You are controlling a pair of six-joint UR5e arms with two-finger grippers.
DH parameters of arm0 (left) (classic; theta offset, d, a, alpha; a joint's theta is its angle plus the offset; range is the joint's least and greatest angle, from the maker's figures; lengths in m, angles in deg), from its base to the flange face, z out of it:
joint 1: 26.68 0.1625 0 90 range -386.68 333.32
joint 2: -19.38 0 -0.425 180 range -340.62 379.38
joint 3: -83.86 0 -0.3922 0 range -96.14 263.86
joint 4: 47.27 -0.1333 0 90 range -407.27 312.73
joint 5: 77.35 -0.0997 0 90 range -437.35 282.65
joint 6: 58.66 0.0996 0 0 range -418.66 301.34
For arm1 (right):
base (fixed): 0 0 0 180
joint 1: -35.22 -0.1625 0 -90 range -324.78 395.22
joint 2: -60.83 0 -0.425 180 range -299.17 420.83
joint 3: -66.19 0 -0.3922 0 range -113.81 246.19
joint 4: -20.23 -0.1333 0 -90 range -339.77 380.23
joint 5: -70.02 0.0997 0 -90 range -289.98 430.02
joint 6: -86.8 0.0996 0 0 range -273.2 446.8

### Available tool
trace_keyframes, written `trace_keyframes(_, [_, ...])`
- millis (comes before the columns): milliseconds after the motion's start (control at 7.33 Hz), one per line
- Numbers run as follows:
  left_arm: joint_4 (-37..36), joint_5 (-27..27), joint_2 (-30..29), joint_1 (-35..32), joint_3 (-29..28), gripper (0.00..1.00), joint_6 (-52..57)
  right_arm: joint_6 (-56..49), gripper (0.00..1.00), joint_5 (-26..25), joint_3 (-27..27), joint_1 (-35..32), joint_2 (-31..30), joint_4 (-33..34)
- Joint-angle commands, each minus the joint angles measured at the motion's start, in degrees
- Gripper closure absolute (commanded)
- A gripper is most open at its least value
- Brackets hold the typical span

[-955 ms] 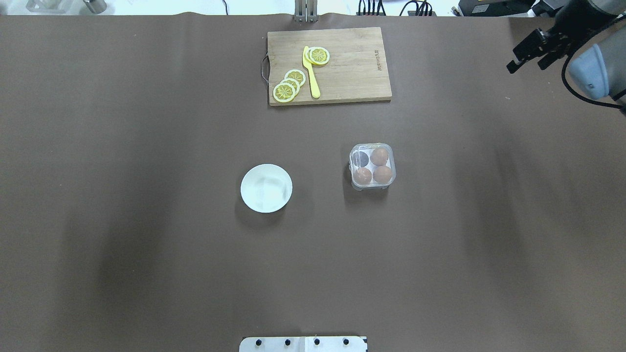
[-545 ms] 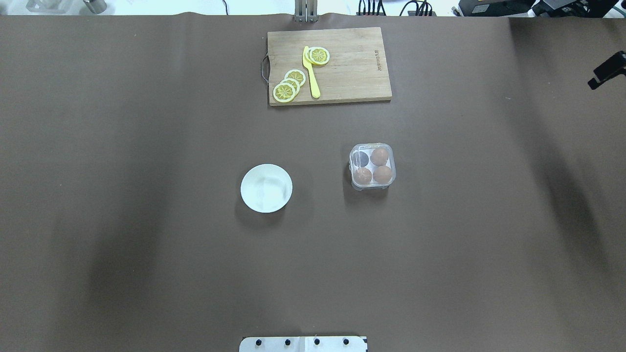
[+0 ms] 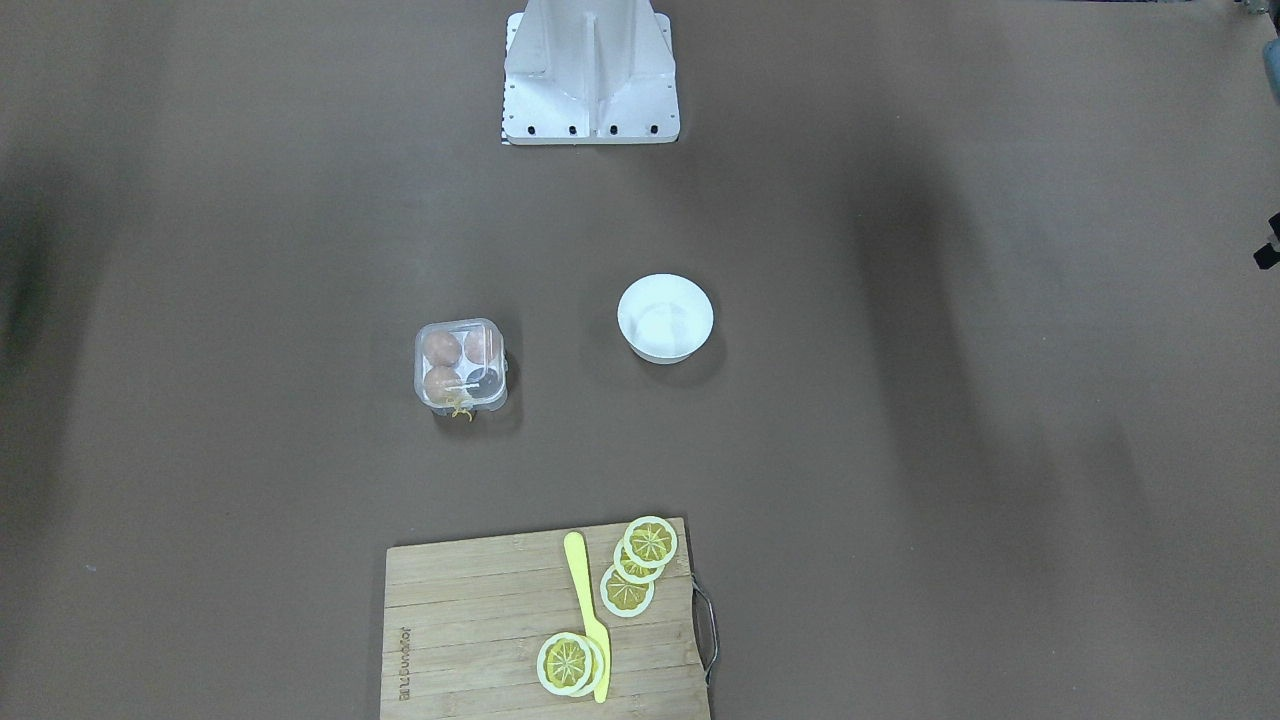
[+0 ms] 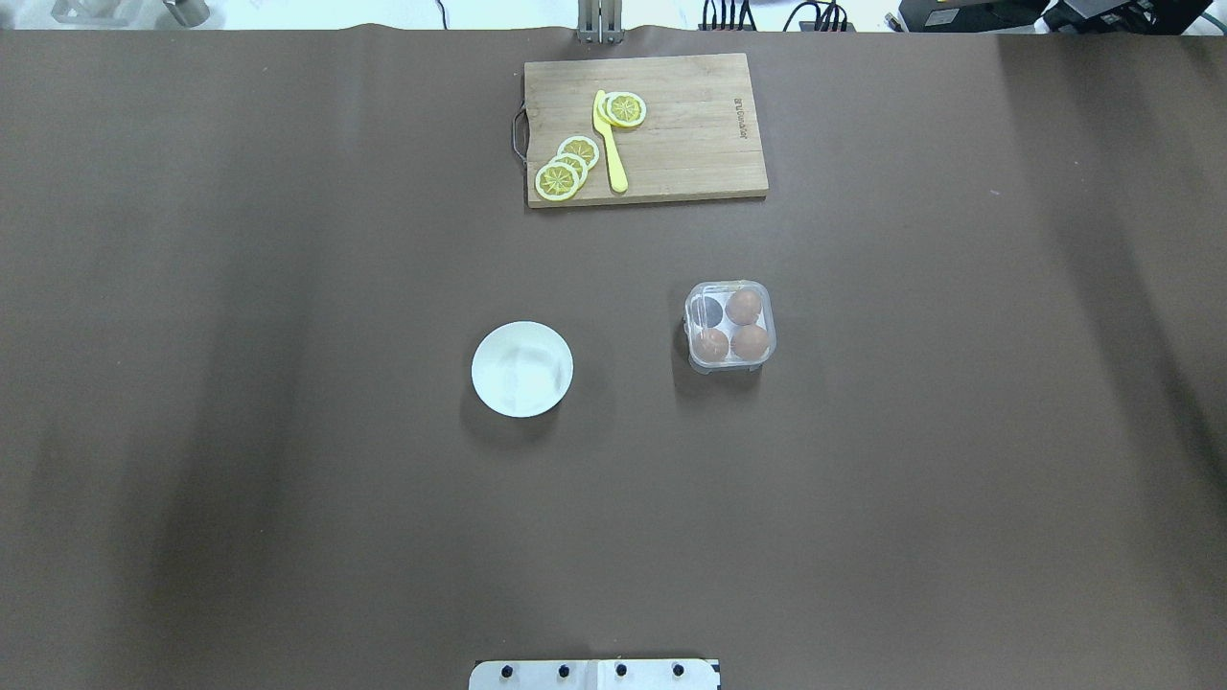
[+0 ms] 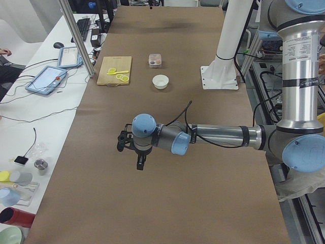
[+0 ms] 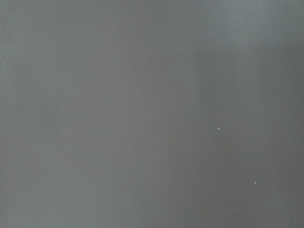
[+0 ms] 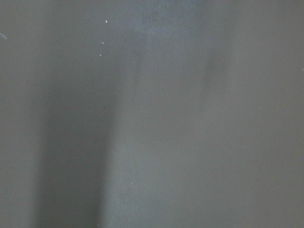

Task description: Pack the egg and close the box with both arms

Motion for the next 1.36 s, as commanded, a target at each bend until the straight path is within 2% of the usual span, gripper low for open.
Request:
trace_keyframes(0, [-0.33,0.12,-0.1,-0.64,-0.13,0.02,-0.62,-0.28,0.0,-0.04,-0.72,-2.69,-0.68,0.08])
trace_keyframes(273, [-0.5,-0.05,-0.18,-0.64,-0.04,0.02,-0.71,-0.8,0.0,0.05,-3.17,-4.72,-0.94,1.73])
trace_keyframes(409, [-0.5,-0.05,-0.18,-0.64,0.05,0.02,-0.71,-1.41,0.0,0.05,-6.23,-4.55,-1.12,6.1])
trace_keyframes(682, [-0.42,-0.05,-0.45,-0.72,0.14,0.02,-0.71,-1.51,0.0,0.92,-12.91,-4.37,-4.79,6.85])
trace_keyframes(1227, [-0.33,-0.05,-0.18,-0.81,0.22,0.02,-0.71,-1.42,0.0,0.93,-14.26,-4.37,-5.34,6.85])
